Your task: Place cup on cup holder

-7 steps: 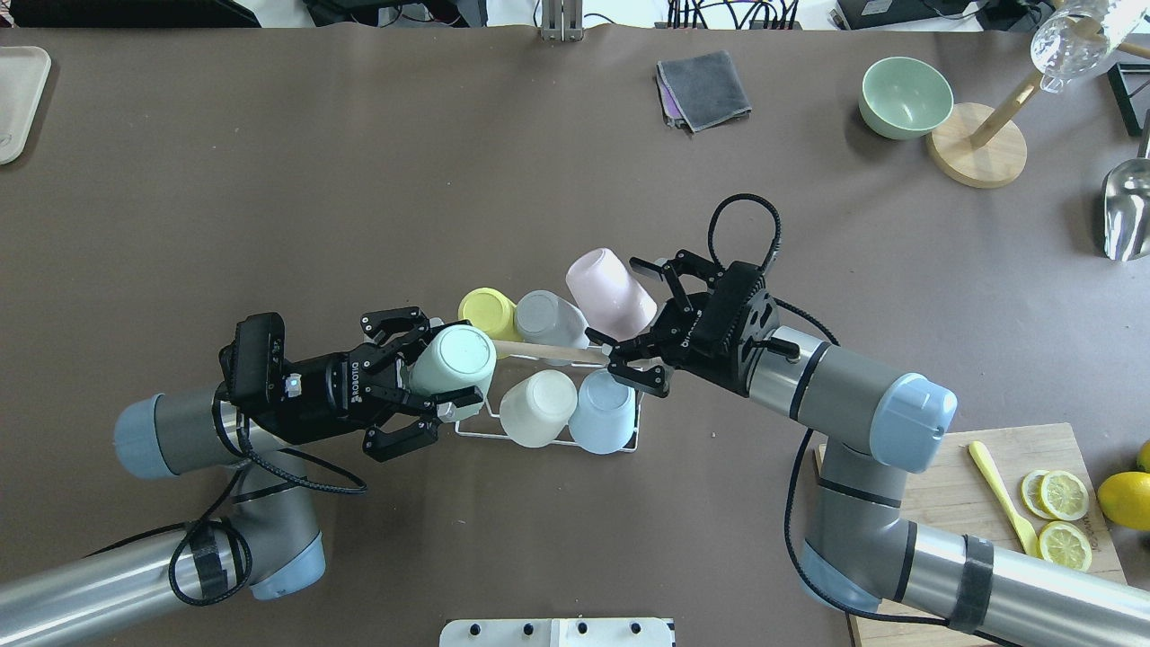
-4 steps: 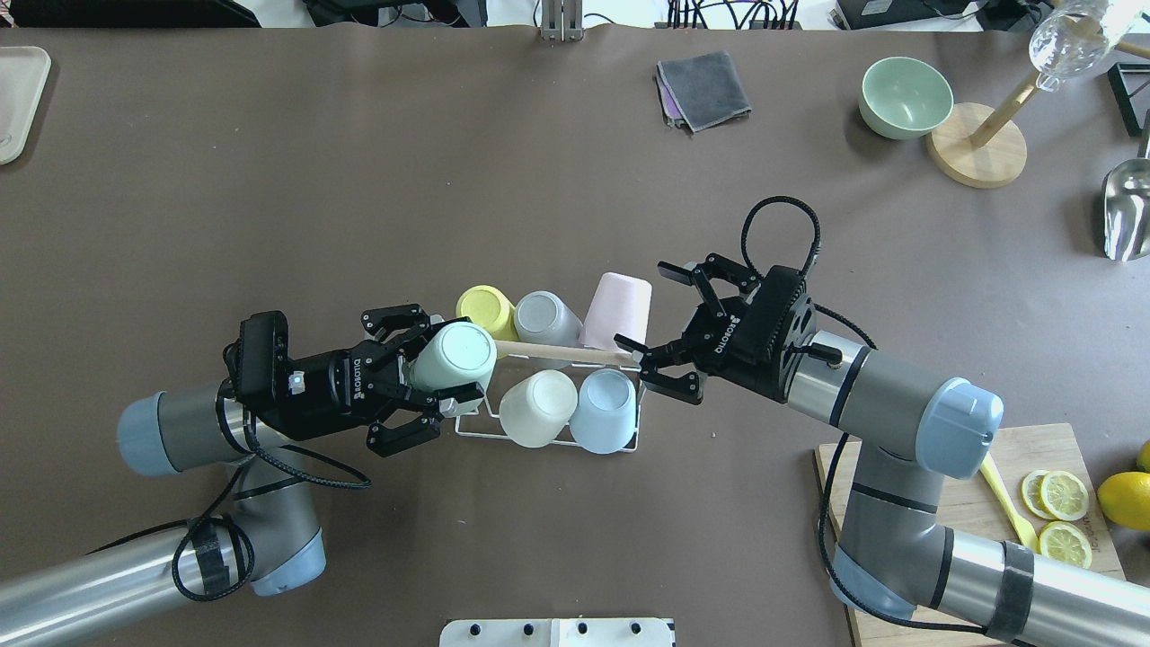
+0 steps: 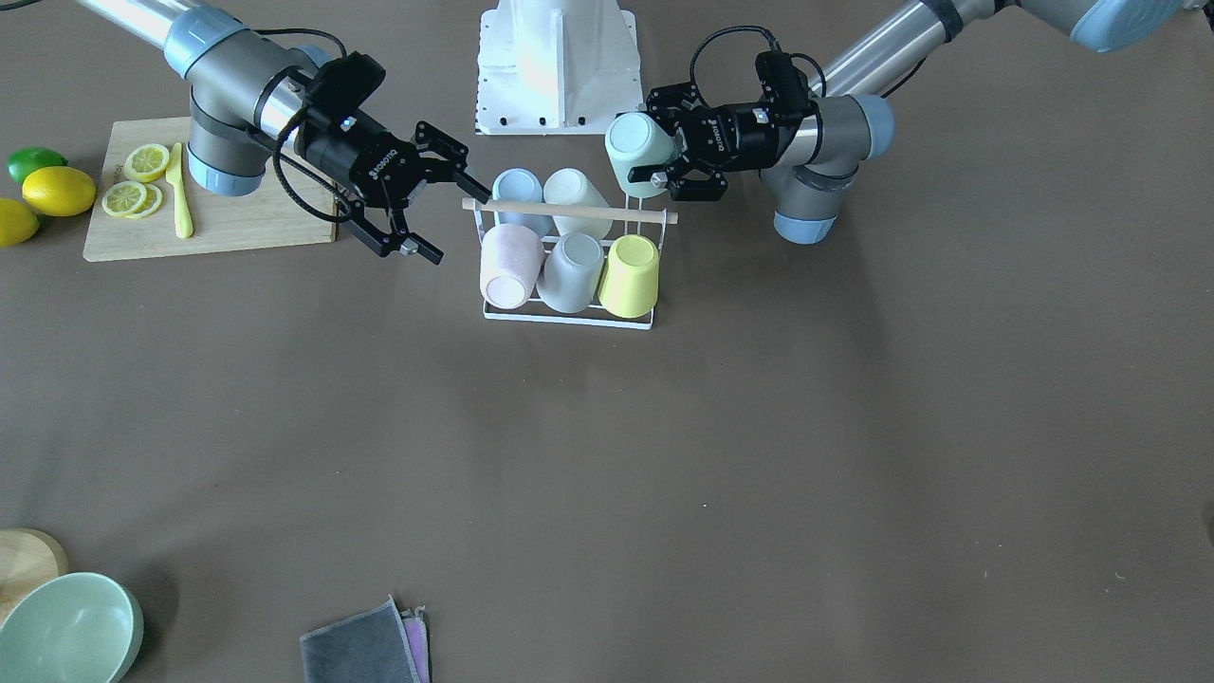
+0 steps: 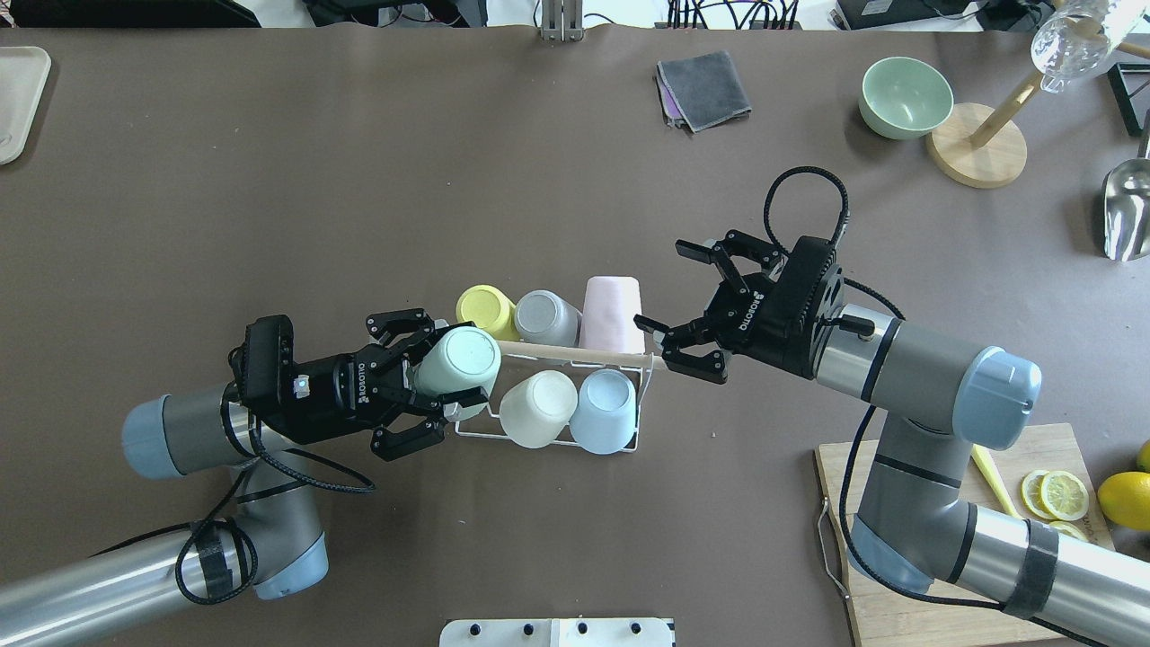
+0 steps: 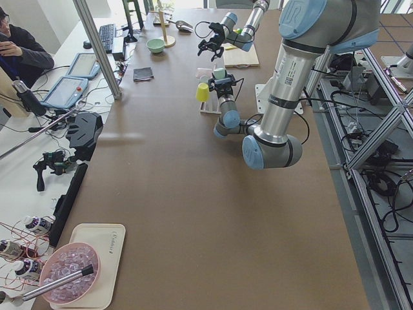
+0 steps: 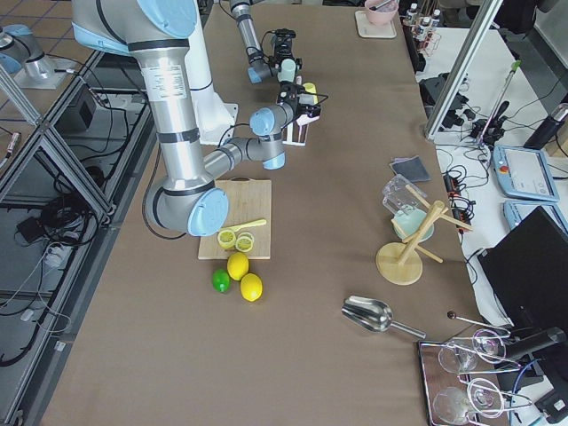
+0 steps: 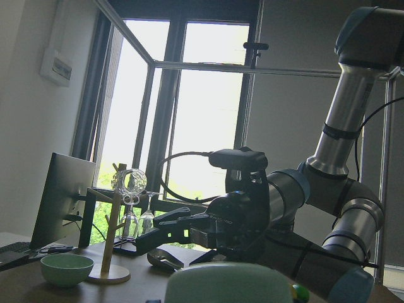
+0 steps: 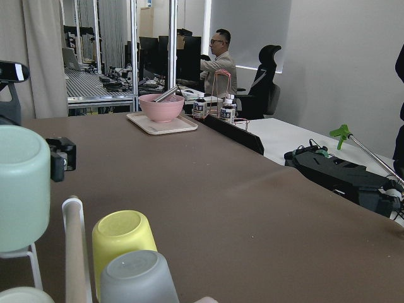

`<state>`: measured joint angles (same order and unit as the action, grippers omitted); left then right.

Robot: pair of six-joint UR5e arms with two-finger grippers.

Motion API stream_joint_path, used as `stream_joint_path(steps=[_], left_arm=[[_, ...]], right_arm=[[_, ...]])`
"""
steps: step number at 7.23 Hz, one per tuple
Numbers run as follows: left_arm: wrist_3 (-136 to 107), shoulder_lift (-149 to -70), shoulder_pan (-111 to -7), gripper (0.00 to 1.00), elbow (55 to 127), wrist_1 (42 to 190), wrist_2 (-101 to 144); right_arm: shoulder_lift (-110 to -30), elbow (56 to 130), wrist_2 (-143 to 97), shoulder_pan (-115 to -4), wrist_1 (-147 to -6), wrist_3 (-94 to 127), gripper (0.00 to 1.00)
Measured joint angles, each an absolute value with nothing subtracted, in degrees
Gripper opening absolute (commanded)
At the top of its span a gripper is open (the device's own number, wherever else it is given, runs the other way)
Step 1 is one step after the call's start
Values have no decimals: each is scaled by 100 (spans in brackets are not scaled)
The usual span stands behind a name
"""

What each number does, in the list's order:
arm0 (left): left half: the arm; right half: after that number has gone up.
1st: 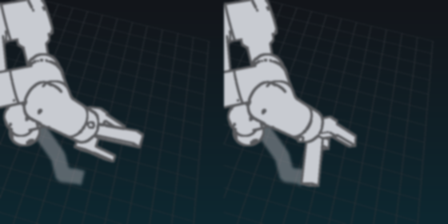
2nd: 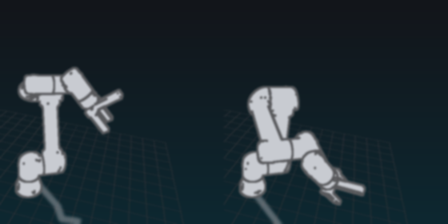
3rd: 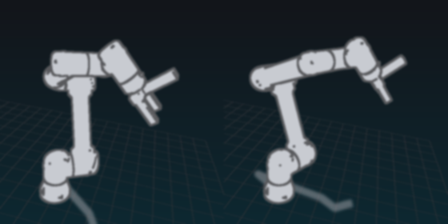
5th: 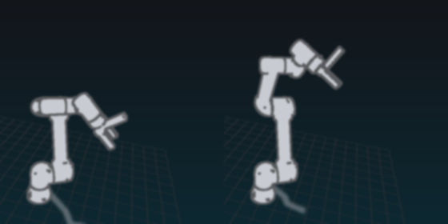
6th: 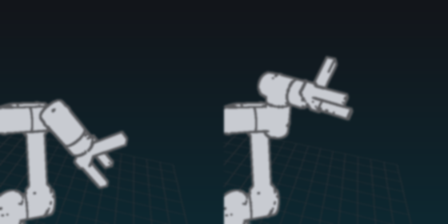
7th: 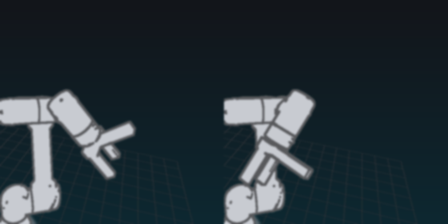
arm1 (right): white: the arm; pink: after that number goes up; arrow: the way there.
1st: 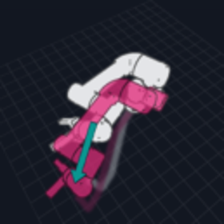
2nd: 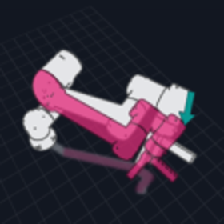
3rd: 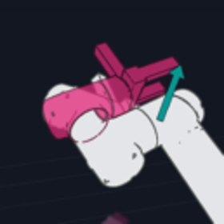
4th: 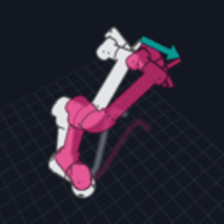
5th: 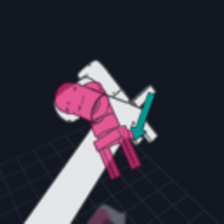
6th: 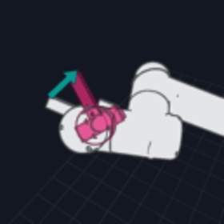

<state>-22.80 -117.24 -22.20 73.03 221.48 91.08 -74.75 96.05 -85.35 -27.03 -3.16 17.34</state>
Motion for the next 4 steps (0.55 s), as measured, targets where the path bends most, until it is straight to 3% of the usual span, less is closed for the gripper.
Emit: stream_joint_path(steps=[4], left_arm=[[-2284, -11774, -2185, 0, 7181, 22131, 9105]], right_arm=[[-7720, 9623, -9647, -3387, -785, 1830, 100]])
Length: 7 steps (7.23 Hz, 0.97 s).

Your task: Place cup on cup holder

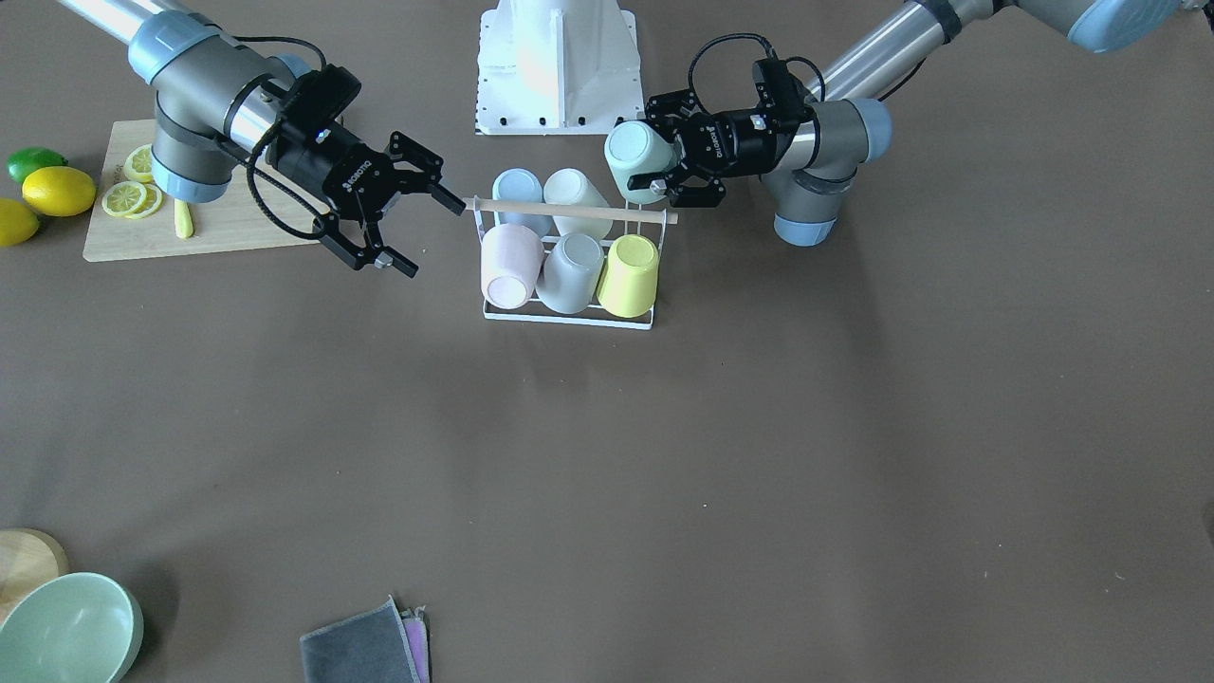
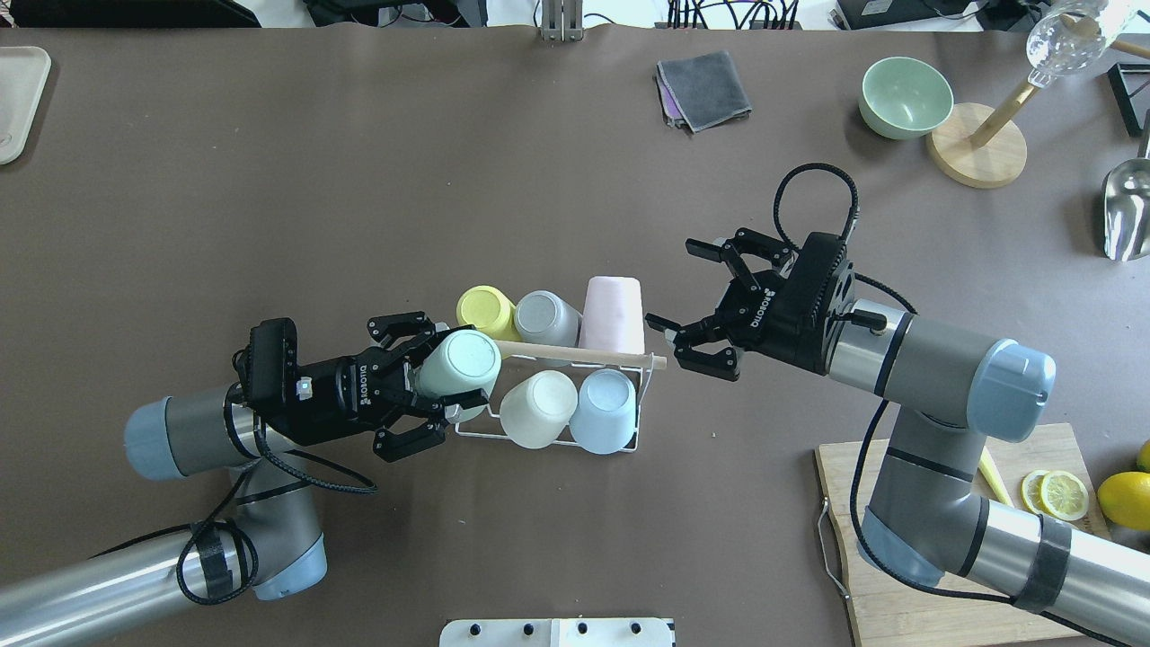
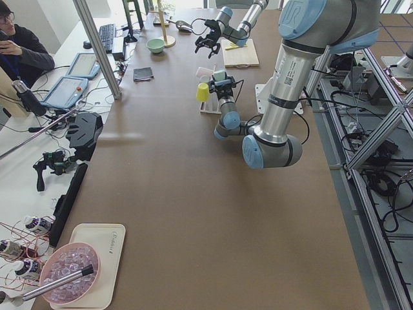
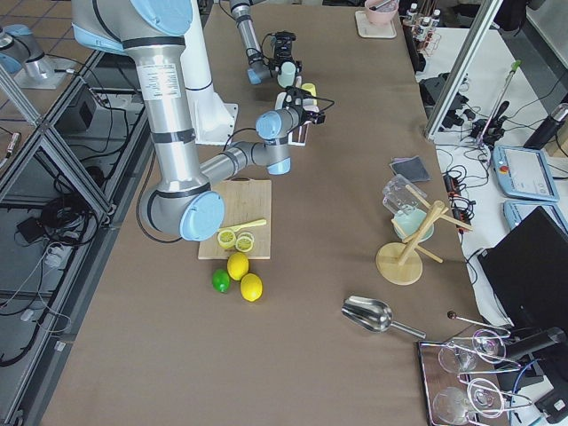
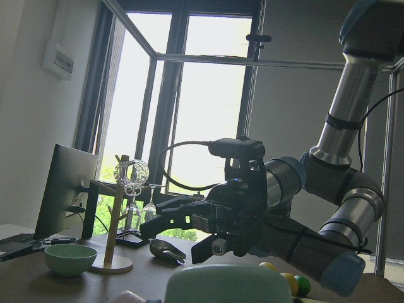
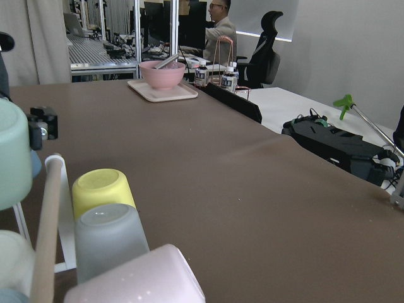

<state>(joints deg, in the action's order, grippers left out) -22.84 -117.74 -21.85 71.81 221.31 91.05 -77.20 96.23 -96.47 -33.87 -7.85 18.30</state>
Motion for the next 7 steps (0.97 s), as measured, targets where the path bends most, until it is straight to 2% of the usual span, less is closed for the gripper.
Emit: stream_joint_path(steps=[1, 2, 3, 7], left_arm=[[-2285, -11806, -2177, 0, 7171, 22111, 9106], [-2285, -11828, -2162, 8, 7159, 22101, 9105], [-2285, -11837, -2147, 98, 7151, 22098, 9105], [-2284, -11839, -2136, 98, 7169, 22104, 9098]], right_arm=[[-7826, 9623, -10347, -3797, -1118, 2013, 100], [-7955, 9624, -11061, -4184, -1454, 2226, 100], [-8094, 9622, -11583, -4445, -1834, 2377, 100], [-8337, 9670, -12647, -4936, -3548, 4000, 100]])
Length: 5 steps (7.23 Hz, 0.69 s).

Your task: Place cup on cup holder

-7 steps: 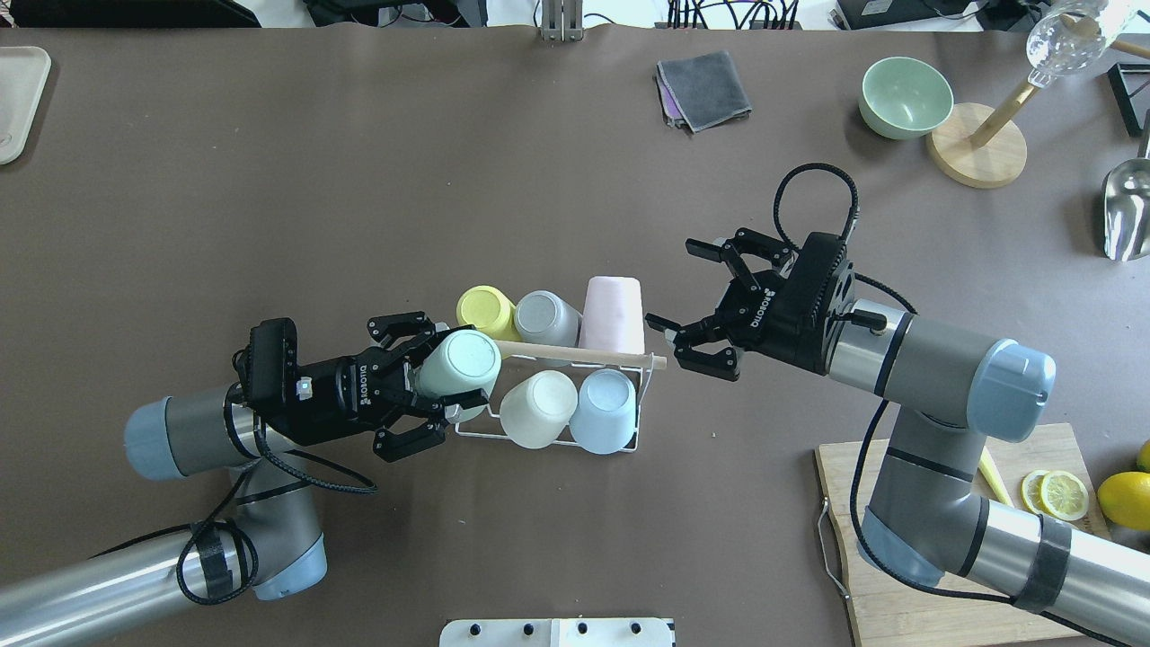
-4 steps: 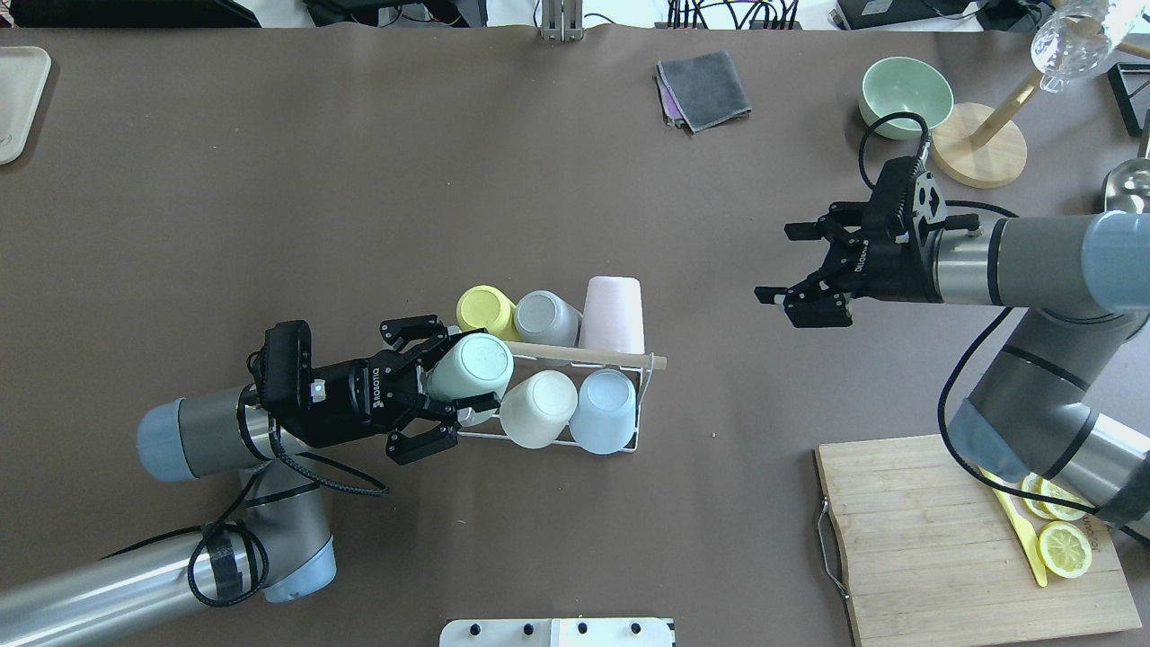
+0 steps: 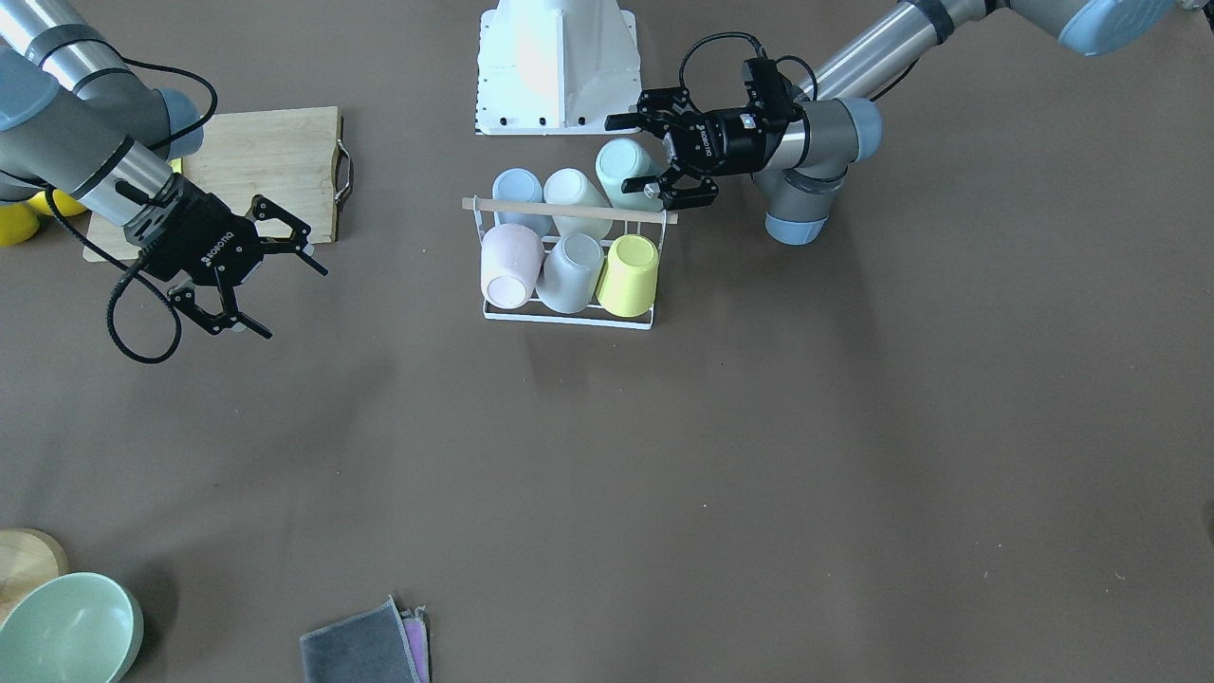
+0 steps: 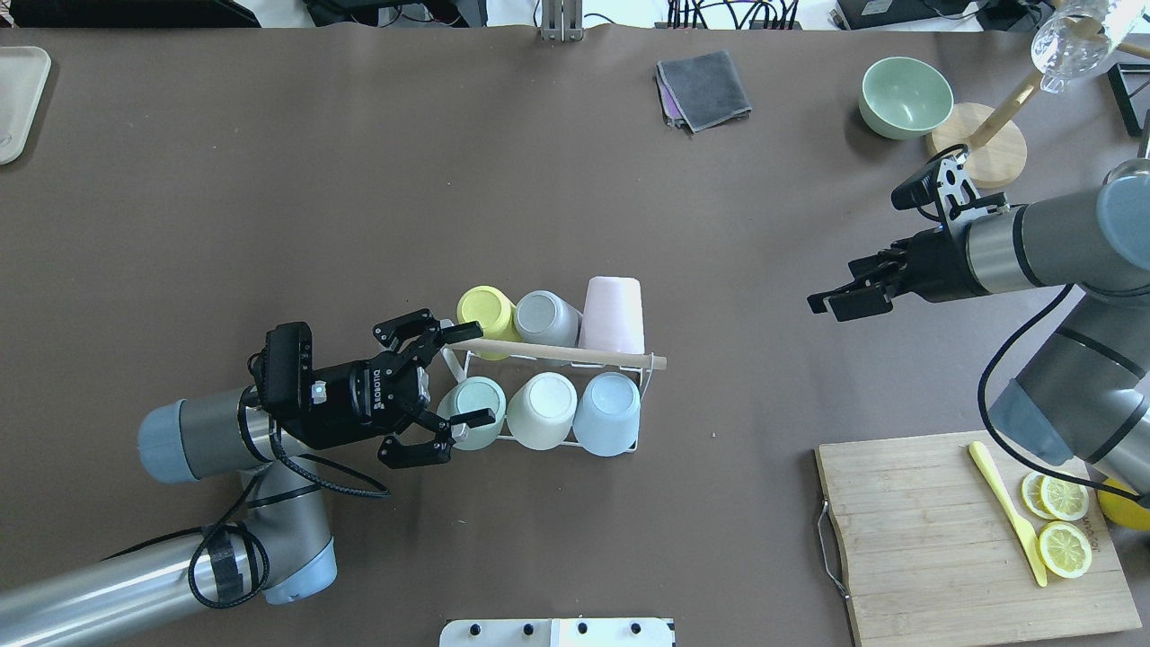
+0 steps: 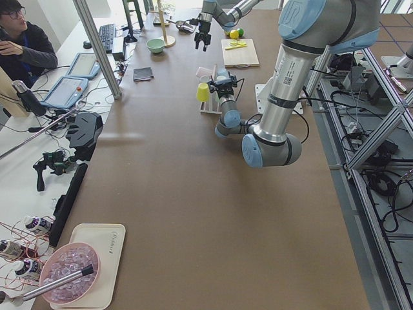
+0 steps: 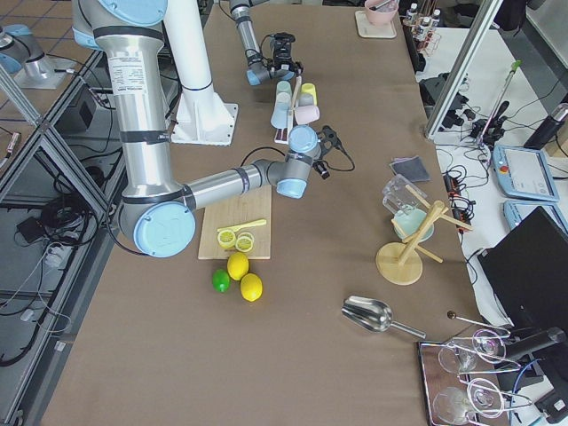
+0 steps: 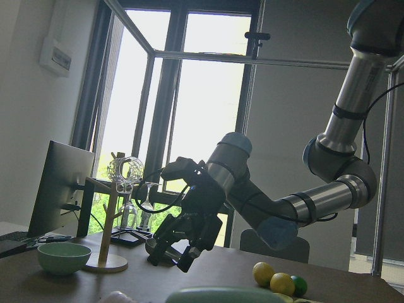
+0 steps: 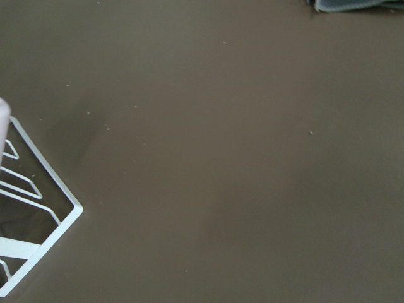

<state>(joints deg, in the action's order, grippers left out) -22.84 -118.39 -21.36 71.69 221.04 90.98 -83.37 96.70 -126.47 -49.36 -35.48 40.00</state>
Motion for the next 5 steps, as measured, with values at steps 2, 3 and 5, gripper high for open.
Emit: stream_joint_path(steps=[2, 3, 5], left_arm=[[-2308, -11815, -2160, 98, 7273, 22103, 9105], [-2330, -11743, -2233, 98, 7429, 22044, 9110], [-2360, -11209, -2424, 98, 8234, 21360, 9126]], right_arm=[[-8310, 9809, -13077, -5235, -4890, 4334, 100], [-8290, 10009, -13170, -5354, -5790, 4369, 100], [-8287, 10375, -13216, -5579, -7357, 4483, 100]])
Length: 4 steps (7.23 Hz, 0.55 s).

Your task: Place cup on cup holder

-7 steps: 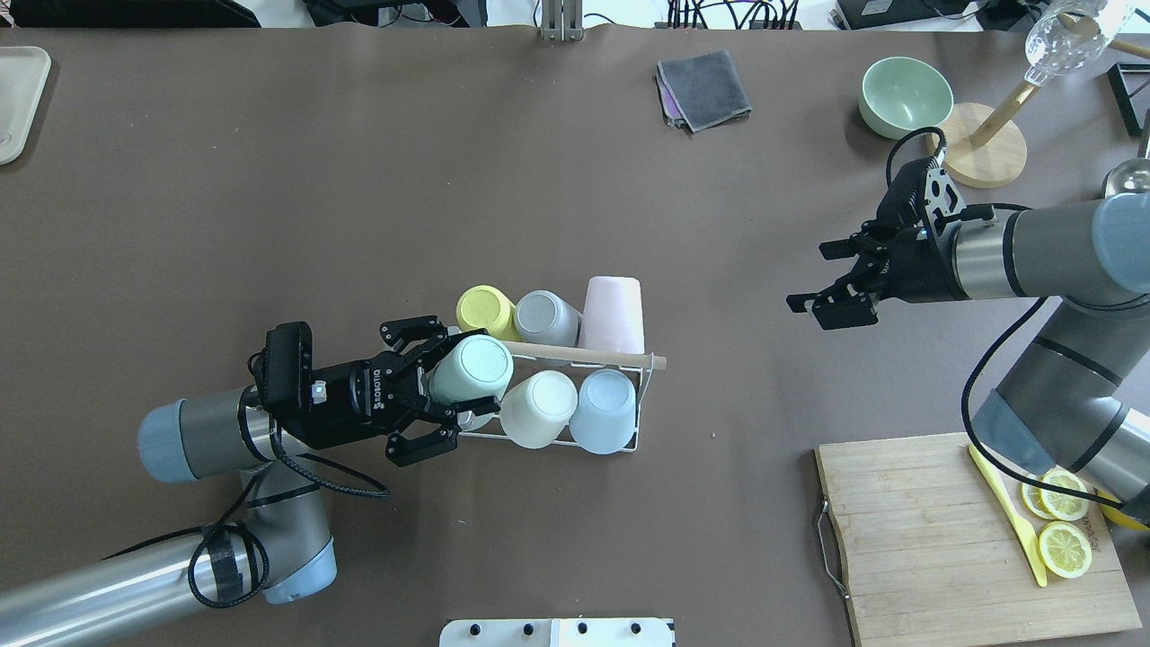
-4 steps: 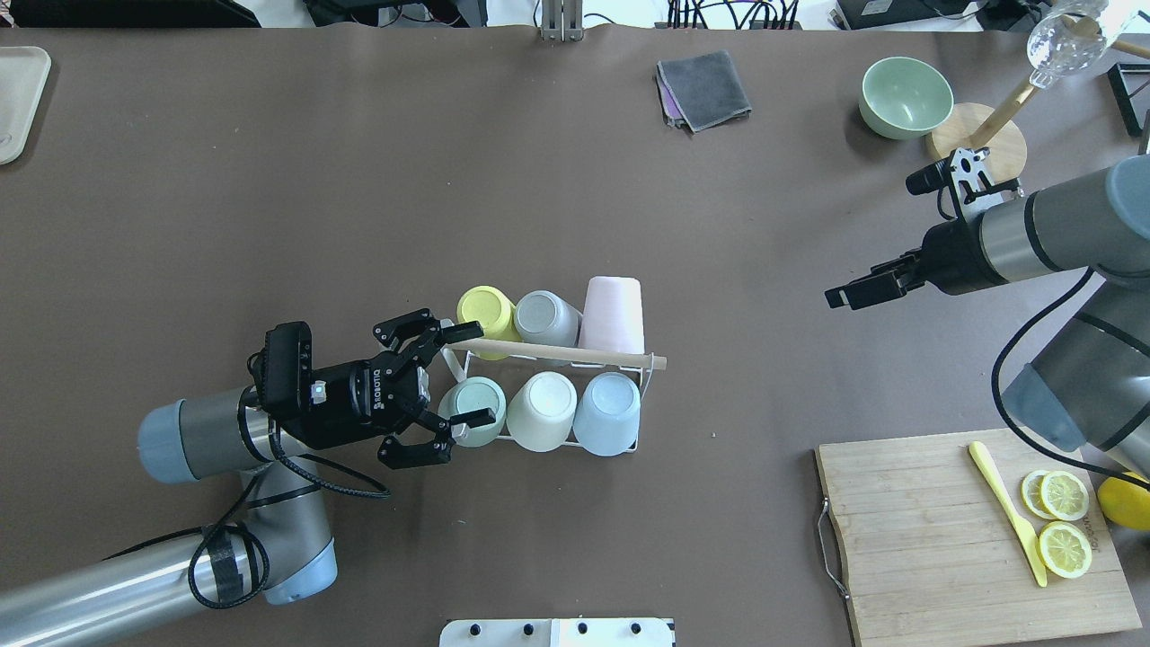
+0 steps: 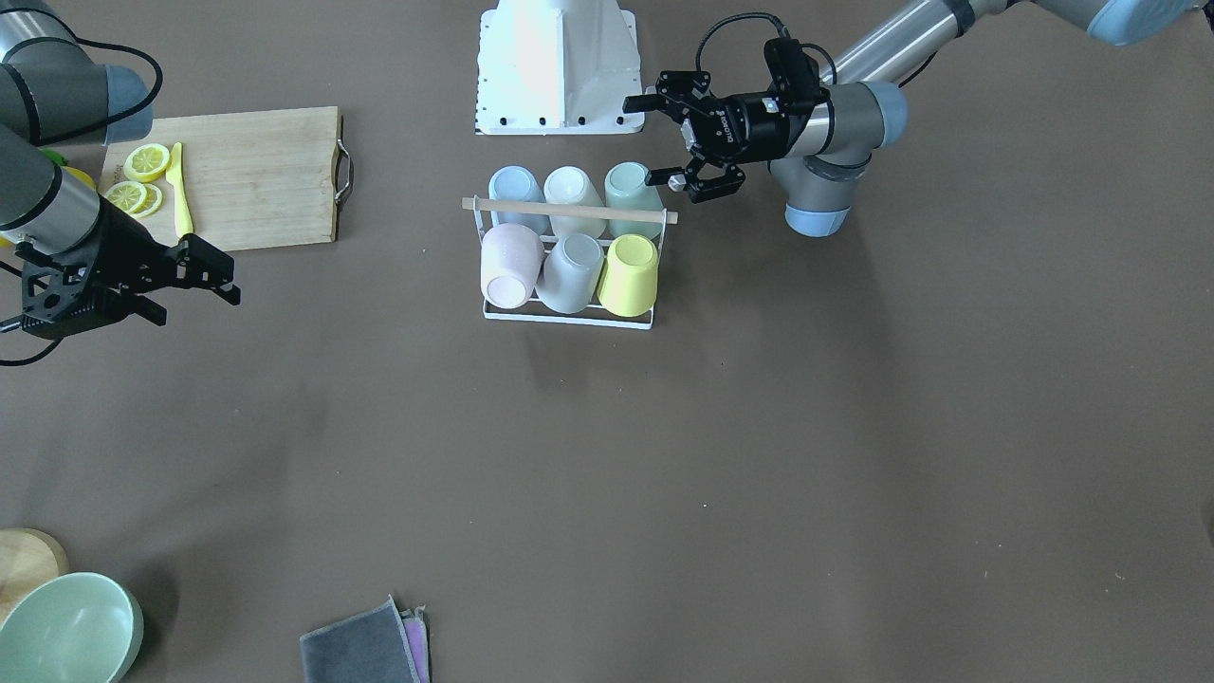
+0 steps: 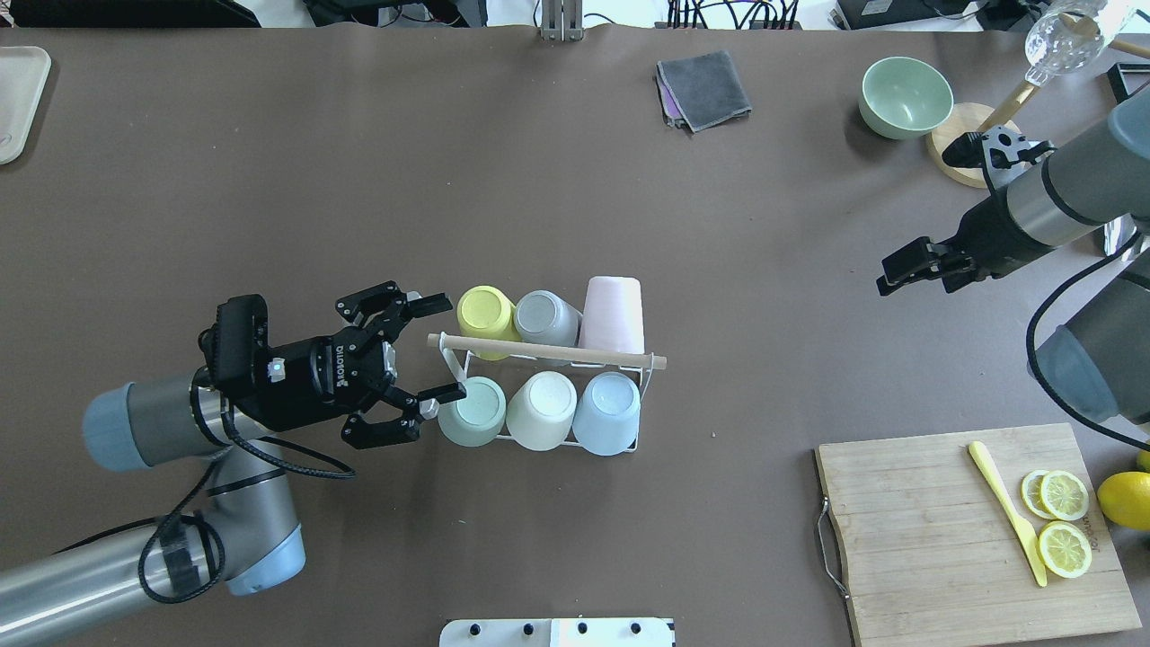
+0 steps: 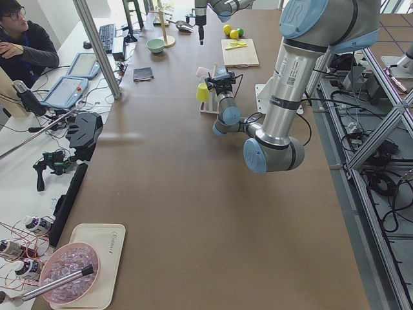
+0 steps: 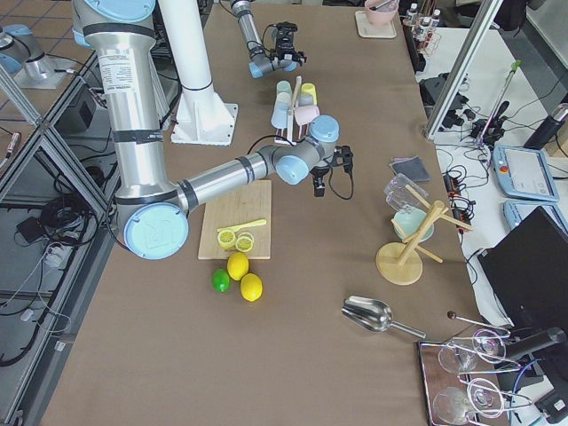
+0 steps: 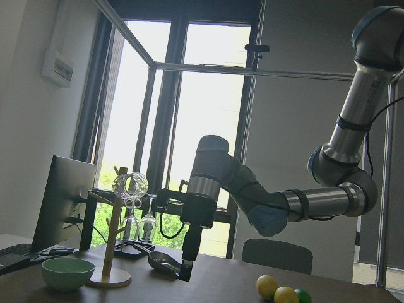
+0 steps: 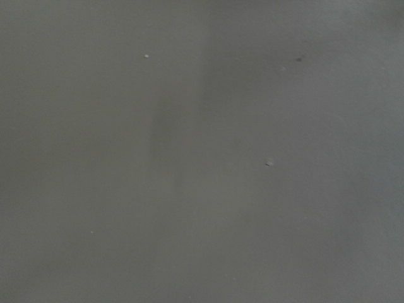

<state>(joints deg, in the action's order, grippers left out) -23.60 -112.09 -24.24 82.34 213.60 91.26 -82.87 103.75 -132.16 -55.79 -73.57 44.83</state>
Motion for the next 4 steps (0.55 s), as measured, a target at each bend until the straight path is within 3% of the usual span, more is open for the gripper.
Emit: stream_joint_path(steps=[4], left_arm=[[-2371, -9696, -3148, 98, 10409, 18405, 9348]], right_arm=[[-8744, 10625, -13288, -5784, -8069, 5506, 100]])
